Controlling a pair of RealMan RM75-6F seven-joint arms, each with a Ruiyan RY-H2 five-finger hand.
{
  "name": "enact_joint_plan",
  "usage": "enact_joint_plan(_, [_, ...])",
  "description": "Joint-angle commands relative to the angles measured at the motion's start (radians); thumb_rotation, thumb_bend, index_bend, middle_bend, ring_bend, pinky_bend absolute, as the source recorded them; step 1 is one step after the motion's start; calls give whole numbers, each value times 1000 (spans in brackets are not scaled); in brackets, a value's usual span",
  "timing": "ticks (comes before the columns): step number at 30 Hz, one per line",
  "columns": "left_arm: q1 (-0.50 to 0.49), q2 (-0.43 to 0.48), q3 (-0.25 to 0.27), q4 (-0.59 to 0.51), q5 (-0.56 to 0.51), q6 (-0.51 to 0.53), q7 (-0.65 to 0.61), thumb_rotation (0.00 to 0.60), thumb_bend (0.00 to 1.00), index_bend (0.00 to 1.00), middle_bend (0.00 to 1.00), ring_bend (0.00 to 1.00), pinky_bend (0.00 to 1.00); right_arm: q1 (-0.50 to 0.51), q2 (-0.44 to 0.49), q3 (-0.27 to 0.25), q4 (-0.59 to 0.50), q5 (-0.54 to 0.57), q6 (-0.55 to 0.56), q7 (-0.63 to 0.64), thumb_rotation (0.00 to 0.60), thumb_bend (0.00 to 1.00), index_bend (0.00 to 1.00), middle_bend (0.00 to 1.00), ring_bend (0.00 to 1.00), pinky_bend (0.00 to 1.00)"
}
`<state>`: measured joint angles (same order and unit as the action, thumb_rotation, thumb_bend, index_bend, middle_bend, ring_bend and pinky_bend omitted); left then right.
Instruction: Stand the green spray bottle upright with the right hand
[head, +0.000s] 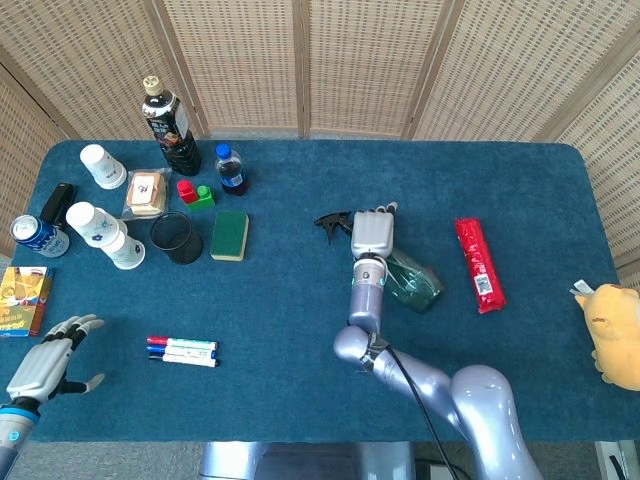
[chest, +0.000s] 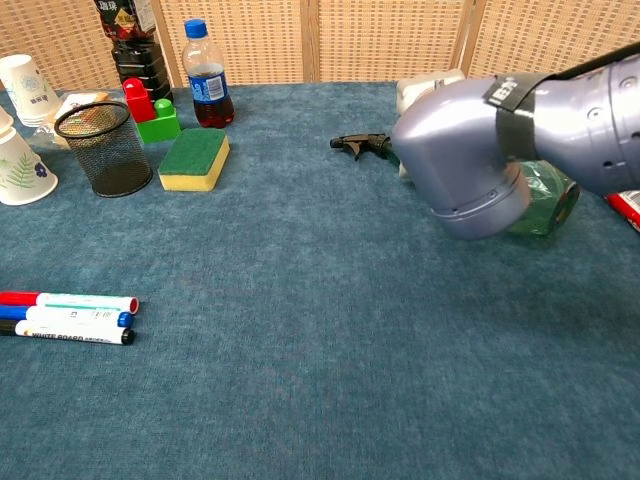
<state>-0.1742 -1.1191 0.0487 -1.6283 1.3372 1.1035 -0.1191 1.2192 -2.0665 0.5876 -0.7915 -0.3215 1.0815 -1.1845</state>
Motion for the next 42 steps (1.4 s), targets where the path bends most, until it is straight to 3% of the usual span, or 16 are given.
enact_joint_plan(1, [-1, 0, 0, -1, 1, -1, -1, 600, 305, 146, 114, 20, 0, -3, 6, 3, -9, 2, 0, -8, 600, 159, 357, 370, 221, 165])
enact_joint_plan(9, [0, 3, 5, 0, 10, 0, -9, 600, 305, 146, 102, 10, 0, -5, 16, 18, -21, 48, -4, -60, 600, 157, 378, 372, 240, 191])
enact_joint_plan(18, [4, 3, 9, 7, 22, 8, -25, 600, 305, 145, 94, 1, 0, -3, 23, 39, -48, 74, 7, -63, 600, 198, 583, 549, 445, 406])
enact_joint_plan(21, [5, 2, 11, 12, 25, 9, -32, 600, 306, 145, 94, 1, 0, -10, 37, 62, -85, 91, 17, -44, 600, 203, 612, 574, 471, 444])
enact_joint_plan(26, [5, -1, 13, 18, 28, 5, -41, 600, 305, 146, 95, 1, 0, -50, 90, 107, -223, 121, 60, 13, 600, 204, 615, 579, 480, 446])
enact_joint_plan(31, [3, -4, 12, 20, 37, 8, -48, 600, 305, 145, 96, 1, 0, -108, 162, 115, -389, 126, 109, 59, 600, 206, 616, 580, 491, 450])
enact_joint_plan(36, [0, -6, 13, 20, 46, 9, -52, 600, 305, 145, 96, 1, 0, -207, 267, 158, -616, 149, 113, 175, 600, 204, 615, 578, 491, 450])
enact_joint_plan(42, [2, -5, 13, 10, 54, 23, -43, 600, 305, 146, 96, 1, 0, -323, 374, 165, -802, 95, 80, 352, 600, 203, 613, 577, 491, 450])
